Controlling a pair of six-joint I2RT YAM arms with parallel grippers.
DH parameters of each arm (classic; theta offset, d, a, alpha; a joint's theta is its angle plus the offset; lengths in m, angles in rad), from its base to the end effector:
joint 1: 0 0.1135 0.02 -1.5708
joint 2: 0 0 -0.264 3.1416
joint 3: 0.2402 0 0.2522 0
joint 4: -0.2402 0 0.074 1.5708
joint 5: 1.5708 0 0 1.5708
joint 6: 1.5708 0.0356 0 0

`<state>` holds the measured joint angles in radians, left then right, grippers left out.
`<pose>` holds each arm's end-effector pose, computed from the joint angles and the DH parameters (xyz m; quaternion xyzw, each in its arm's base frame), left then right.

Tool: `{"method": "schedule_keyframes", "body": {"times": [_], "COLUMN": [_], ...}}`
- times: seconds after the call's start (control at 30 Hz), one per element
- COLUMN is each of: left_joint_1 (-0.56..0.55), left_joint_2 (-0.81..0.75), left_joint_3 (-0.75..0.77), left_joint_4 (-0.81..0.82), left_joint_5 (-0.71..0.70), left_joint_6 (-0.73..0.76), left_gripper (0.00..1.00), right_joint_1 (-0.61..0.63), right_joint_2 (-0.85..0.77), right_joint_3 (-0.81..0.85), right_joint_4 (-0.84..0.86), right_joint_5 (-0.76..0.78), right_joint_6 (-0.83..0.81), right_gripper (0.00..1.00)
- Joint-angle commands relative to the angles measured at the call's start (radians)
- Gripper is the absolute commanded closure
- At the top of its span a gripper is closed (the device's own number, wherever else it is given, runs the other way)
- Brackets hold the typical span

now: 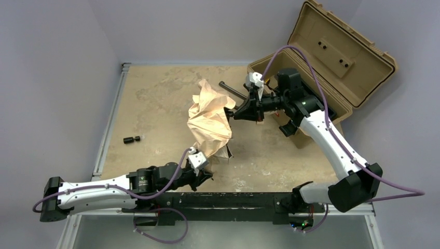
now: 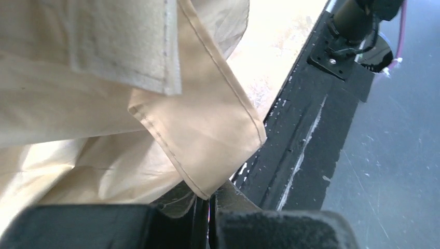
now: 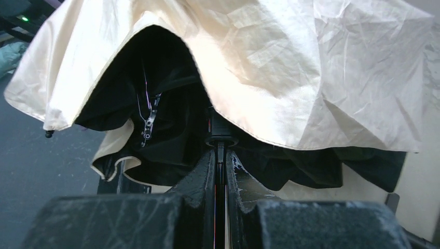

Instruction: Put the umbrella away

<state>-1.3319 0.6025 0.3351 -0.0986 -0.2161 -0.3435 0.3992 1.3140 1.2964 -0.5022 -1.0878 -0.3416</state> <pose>0.0444 -0.1499 0.2173 0.3348 0.7501 -0.3591 0.4430 0.2434 0.1369 0.3796 -0.5099 0.5961 0.4598 0.4162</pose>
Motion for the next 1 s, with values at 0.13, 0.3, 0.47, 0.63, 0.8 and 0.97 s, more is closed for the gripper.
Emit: {"method": "schedule_keyframes", "body": {"times": [0.13, 0.3, 0.47, 0.63, 0.8, 0.97], "left_joint_1": [-0.006, -0.006, -0.006, -0.006, -0.006, -0.002], "left_joint_2": [-0.094, -0.128, -0.071, -0.026, -0.016, -0.036], "left_joint_3": [0.128, 0.128, 0.141, 0.217, 0.269, 0.224], "left_joint_4": [-0.196, -0.206, -0.183, -0.18, -0.185, -0.236], "left_joint_5": [0.096, 0.125, 0.235, 0.405, 0.505, 0.456], "left_joint_6": [0.074, 0.059, 0.025, -0.024, -0.072, -0.085], "left_gripper": [1.0, 1.0, 1.0, 1.0, 1.0, 1.0], "right_joint_1": [-0.054, -0.059, -0.06, -0.06, -0.06, -0.061], "right_joint_2": [-0.05, -0.068, -0.048, -0.041, -0.027, -0.039], "right_joint_3": [0.076, 0.051, 0.072, 0.03, 0.01, 0.027], "right_joint_4": [-0.039, -0.02, -0.041, -0.02, -0.013, -0.044], "right_joint_5": [0.006, 0.02, 0.016, 0.038, 0.032, 0.011], "right_joint_6": [-0.097, -0.102, -0.121, -0.141, -0.158, -0.186], "right_gripper": [1.0, 1.0, 1.0, 1.0, 1.0, 1.0]}}
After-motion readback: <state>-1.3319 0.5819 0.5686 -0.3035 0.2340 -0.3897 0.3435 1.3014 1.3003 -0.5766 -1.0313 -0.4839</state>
